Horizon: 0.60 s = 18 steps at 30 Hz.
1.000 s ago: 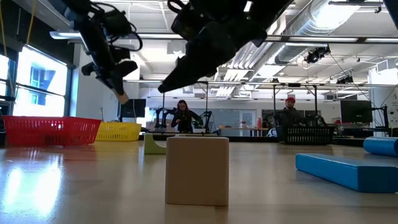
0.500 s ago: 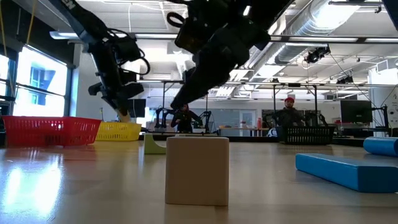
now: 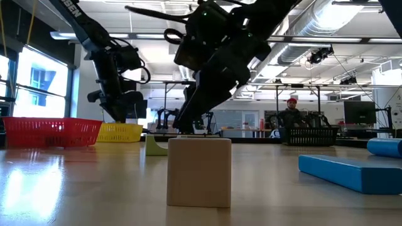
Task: Sort & place blocks by color
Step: Put the brown block into the yellow bin, then put the green arch block into the black bin
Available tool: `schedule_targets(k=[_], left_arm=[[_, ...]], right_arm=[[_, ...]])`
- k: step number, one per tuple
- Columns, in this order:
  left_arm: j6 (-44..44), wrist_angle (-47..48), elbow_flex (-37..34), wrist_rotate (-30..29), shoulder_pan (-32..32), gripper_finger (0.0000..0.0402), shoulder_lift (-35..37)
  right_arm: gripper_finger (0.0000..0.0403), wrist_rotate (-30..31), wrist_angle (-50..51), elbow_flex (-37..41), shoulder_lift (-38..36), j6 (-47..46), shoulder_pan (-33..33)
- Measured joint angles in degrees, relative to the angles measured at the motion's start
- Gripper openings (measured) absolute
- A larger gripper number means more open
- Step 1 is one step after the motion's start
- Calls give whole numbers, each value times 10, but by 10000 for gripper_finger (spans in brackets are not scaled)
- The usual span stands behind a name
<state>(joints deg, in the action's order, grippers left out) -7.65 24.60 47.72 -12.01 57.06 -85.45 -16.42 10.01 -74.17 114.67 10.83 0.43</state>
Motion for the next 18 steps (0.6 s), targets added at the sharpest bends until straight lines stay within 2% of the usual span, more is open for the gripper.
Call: schedule_targets(k=[8,13,18], left_arm=[[34,38,41,-1,0,141,0],[53,81,89,3,-1,152,7],[59,90,120,68,-1,150,34]], right_arm=[[224,21,-11,0,9,1,0],[224,21,-10,0,9,8,0],[224,23,-11,0,9,12,0]])
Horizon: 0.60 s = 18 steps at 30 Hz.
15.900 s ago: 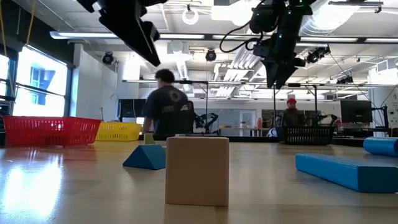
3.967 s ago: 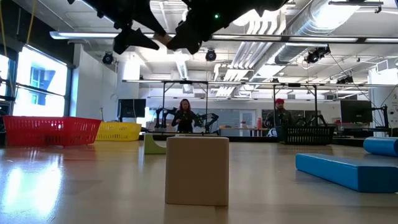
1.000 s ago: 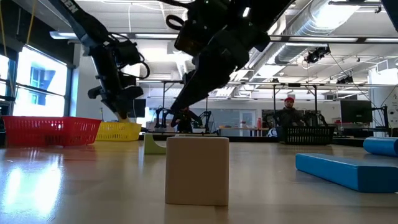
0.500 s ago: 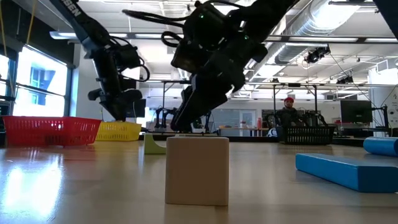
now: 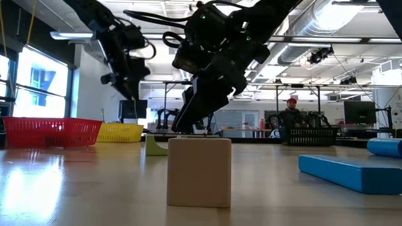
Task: Sort & place blocks by color
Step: Put the green arch block into the black bin
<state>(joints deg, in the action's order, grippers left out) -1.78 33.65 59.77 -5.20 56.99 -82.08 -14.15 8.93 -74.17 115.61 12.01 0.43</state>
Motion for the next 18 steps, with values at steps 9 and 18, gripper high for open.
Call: schedule_targets(k=[9,18], left_arm=[[-11,20,3,154,-9,152,99],[-11,54,3,186,-60,152,192]], right_arm=[[224,5,-1,0,1,0,0],[224,9,-29,0,36,0,0]])
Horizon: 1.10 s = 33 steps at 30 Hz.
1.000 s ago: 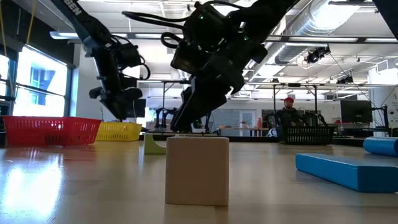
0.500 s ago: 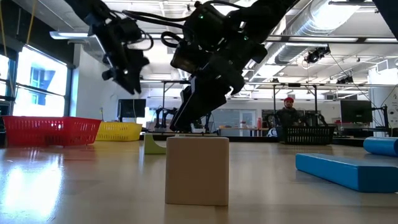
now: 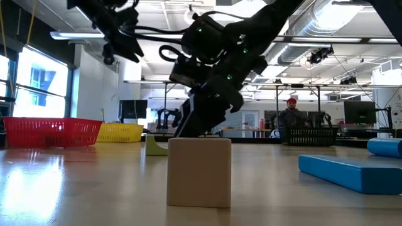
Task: Sort & place blocks by color
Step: Put the green arch block into the black bin
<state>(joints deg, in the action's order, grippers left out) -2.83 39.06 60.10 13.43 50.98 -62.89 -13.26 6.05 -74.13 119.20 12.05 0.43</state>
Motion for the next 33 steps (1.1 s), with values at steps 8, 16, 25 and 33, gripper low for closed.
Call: schedule_targets(k=[8,16,25,33], left_arm=[[-15,24,0,-1,-36,152,39],[-15,37,0,-7,-59,152,45],[-15,40,0,-22,-70,151,44],[-15,45,0,-23,-73,151,44]], right_arm=[[198,2,6,0,0,0,0],[127,2,8,0,5,-16,0],[106,12,15,-1,3,-47,-4],[106,38,45,-2,-5,-70,-21]])
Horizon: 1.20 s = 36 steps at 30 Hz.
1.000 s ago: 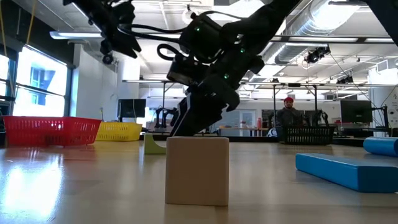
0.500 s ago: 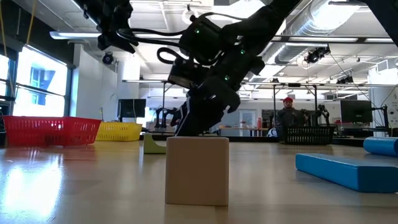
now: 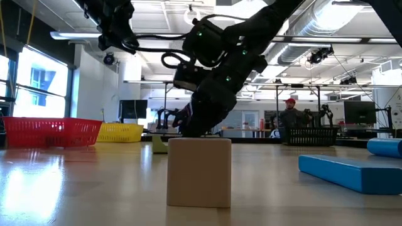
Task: Sort & place blocks by color
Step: Put the green arch block into the black bin
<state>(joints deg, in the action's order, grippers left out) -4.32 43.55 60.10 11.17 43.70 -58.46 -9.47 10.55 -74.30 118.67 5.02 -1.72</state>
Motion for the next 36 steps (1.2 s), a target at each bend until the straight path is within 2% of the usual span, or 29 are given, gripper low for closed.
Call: schedule_targets(k=[4,15,20,29,36], left_arm=[[0,-3,-8,0,0,151,0],[0,-29,-67,1,-3,151,0],[-12,-52,-82,2,-11,151,-1],[-46,-146,-103,1,-43,151,-2],[-66,-211,-117,1,-65,151,-3]], right_arm=[[106,23,39,2,-25,-16,-13],[106,182,153,2,-123,-27,-32],[106,276,208,2,-163,-56,-33],[106,429,320,1,-231,-147,-39],[106,503,429,1,-275,-246,-81]])
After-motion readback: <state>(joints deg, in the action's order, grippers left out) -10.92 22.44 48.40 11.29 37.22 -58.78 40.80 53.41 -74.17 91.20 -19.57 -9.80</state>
